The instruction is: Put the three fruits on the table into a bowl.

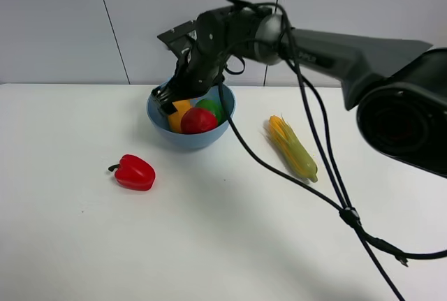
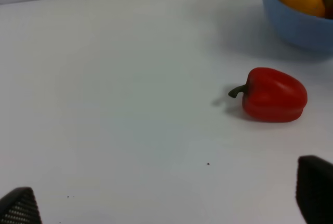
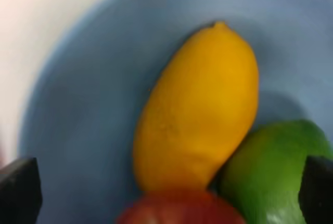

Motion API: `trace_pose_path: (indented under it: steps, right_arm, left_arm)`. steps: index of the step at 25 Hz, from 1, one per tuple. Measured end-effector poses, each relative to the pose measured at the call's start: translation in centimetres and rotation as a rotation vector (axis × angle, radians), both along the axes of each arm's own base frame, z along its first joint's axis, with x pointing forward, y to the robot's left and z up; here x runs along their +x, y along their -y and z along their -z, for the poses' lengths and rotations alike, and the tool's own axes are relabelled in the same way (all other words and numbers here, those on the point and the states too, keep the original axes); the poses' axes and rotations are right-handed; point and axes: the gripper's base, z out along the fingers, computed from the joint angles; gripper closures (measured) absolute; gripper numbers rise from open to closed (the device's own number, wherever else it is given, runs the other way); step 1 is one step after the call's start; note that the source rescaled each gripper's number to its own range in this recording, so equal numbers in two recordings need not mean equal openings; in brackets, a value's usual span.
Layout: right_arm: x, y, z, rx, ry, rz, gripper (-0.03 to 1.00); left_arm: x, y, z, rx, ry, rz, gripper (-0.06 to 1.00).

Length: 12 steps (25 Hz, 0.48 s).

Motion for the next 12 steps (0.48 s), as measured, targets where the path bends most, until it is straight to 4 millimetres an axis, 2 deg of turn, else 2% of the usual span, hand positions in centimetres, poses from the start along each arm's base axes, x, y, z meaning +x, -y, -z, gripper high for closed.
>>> trace_pose_path:
  steps: [4, 6, 9, 12]
  right_arm:
    - [-2.3, 1.7, -6.4, 0.032, -0.003, 0.011, -0.03]
    - [-3.6, 2.7, -8.5, 0.014, -0.035, 0.009, -0.03]
    - [-5.3, 4.2, -10.5, -0.042, -0.087, 0.001, -0.03]
    - [-5.7, 5.7, -11.8, -0.088, -0.084, 0.015, -0.03]
  left_arm:
    - [0.0, 0.0, 0.0, 0.0, 0.0, 0.0, -0.05]
    - [0.0, 0.0, 0.0, 0.0, 0.0, 0.0, -0.05]
    - [0.0, 0.0, 0.0, 0.0, 0.0, 0.0, -0.05]
    - [0.0, 0.0, 0.0, 0.0, 0.0, 0.0, -0.05]
